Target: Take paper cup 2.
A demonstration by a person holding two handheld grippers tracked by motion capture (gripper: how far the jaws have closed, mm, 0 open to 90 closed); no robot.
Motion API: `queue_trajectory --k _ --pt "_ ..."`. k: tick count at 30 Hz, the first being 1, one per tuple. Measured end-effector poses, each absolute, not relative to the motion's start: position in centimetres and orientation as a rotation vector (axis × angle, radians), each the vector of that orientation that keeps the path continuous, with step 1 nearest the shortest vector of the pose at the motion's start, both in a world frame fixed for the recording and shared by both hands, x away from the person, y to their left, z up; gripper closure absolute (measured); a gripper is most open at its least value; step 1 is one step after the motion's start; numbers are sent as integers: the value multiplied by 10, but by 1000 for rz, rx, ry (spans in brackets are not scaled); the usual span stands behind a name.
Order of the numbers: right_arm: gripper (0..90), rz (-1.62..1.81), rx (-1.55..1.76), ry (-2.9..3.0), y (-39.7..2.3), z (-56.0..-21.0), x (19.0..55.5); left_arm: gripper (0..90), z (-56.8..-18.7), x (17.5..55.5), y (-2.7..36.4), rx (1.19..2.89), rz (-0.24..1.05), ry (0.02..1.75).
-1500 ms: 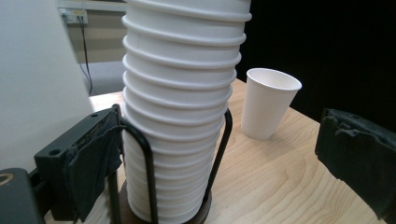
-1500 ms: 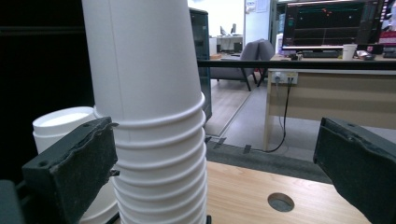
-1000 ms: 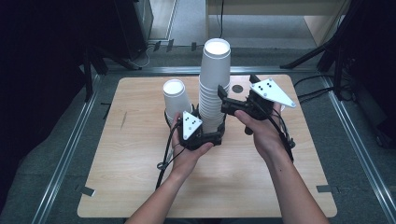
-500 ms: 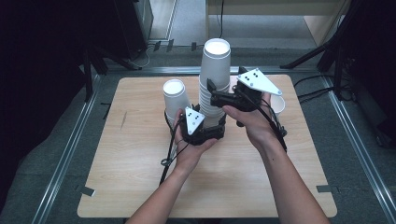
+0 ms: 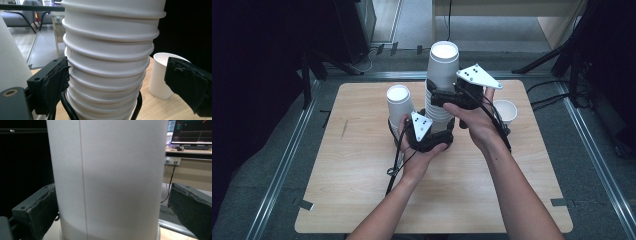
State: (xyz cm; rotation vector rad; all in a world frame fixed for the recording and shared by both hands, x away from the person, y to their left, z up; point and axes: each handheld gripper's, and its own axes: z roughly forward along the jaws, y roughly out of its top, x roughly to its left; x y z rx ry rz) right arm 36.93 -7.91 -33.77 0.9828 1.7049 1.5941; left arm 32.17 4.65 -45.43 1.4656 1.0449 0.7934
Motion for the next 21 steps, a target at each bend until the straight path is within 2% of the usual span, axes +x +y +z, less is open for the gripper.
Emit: queue_trajectory --k 7,11,21 --pt "54 1614 984 1719 -76 -340 375 73 -458 324 46 1481 828 1050" --pt "95 1626 1000 1722 -74 -341 377 126 -458 325 47 1466 839 1062" --pt "102 1634 998 1719 -76 -341 377 142 -460 326 45 1460 859 1059"
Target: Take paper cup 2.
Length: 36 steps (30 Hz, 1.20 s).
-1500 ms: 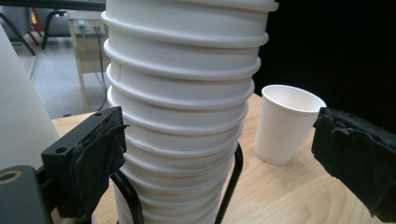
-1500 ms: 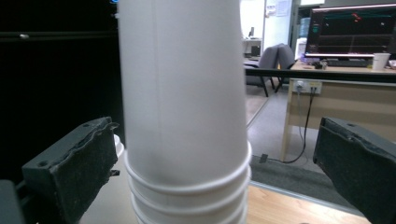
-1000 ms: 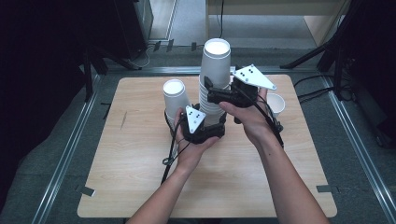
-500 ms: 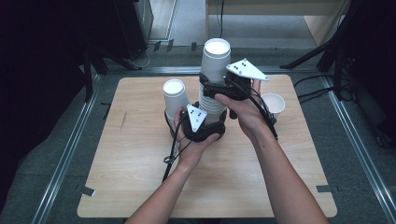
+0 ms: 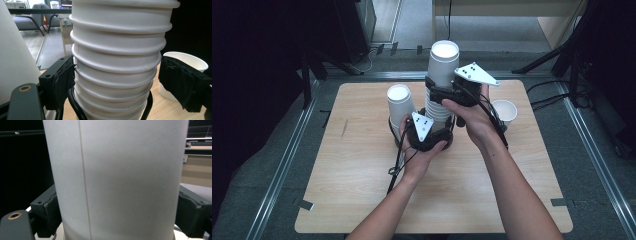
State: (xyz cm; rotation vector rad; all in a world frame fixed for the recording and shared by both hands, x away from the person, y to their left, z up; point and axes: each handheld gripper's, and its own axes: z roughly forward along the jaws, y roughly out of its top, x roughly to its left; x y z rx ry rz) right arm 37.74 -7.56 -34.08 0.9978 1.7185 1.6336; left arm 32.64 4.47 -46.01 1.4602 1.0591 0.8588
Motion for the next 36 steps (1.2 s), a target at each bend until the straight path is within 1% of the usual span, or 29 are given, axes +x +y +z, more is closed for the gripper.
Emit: queue_trajectory --k 8,9,10,12,15,21,29,31,36 --pt "63 1656 1028 1726 -79 -341 379 143 -461 326 45 1458 857 1057" --pt "70 1655 1027 1727 -79 -341 379 143 -461 326 45 1454 856 1056" --pt "95 1656 1024 1729 -79 -341 378 142 -461 326 44 1454 857 1056" --pt "104 1636 1005 1727 -77 -341 376 109 -461 327 42 1460 857 1055" --pt "110 1637 1019 1722 -77 -341 376 0 -462 328 35 1479 856 1064" --pt "117 1640 1022 1728 -78 -341 375 0 -462 334 29 1442 871 1117" --pt "109 1646 1015 1732 -78 -341 376 1 -465 339 26 1445 901 1151" --pt "103 1652 1017 1731 -79 -341 376 46 -465 339 27 1443 911 1152" --pt "84 1688 1016 1711 -82 -339 376 54 -464 338 28 1443 915 1138"
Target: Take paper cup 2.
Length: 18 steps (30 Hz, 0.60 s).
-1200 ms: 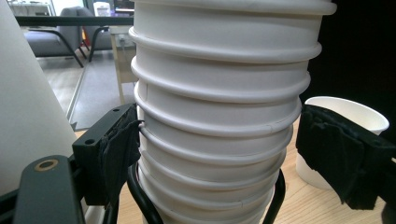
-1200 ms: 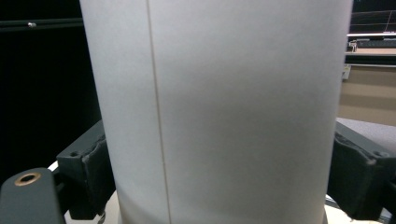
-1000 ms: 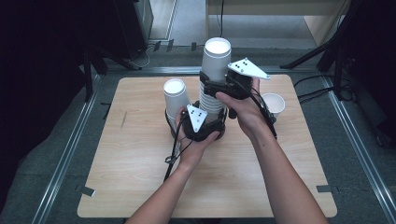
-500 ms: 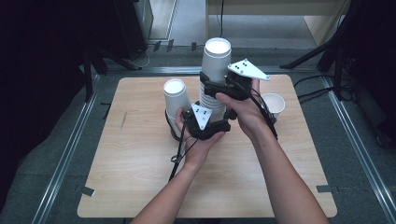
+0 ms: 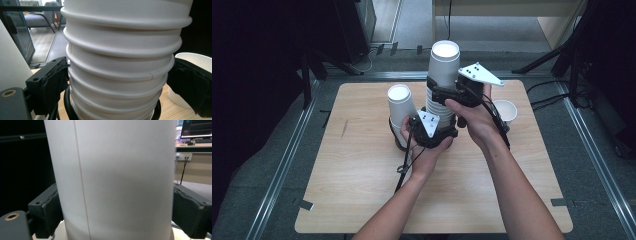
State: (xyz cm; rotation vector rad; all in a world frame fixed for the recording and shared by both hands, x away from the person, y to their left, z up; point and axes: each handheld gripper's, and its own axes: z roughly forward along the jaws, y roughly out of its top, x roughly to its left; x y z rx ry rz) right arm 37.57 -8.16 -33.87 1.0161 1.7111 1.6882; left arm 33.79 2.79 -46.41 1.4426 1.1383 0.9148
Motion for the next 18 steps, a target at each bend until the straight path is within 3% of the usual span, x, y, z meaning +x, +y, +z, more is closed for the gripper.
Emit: queue_trajectory --k 5,18 --pt "131 1665 986 1686 -79 -337 372 59 -464 337 29 1443 913 1135" --pt "137 1674 987 1633 -79 -323 371 73 -465 334 30 1436 903 1130"
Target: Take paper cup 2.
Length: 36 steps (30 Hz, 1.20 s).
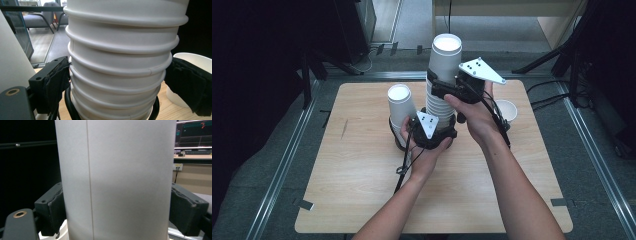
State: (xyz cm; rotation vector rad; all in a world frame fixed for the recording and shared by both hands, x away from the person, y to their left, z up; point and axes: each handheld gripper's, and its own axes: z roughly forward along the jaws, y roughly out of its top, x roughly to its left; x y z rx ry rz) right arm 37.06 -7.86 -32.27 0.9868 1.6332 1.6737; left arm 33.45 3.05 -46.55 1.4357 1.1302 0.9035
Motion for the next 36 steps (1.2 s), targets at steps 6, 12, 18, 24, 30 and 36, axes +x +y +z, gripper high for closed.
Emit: queue_trajectory --k 6,12,18,24,30,36 --pt "137 1687 970 1577 -78 -316 368 82 -465 334 32 1444 901 1122" --pt "137 1689 950 1536 -77 -311 367 91 -465 332 33 1445 901 1119" --pt "137 1675 937 1517 -75 -307 365 100 -465 331 34 1449 896 1112" --pt "137 1690 933 1497 -74 -298 365 101 -465 331 34 1447 894 1115" --pt "137 1701 926 1473 -73 -291 364 102 -465 331 34 1446 892 1118" --pt "137 1706 913 1445 -76 -283 363 104 -465 331 35 1452 892 1115"
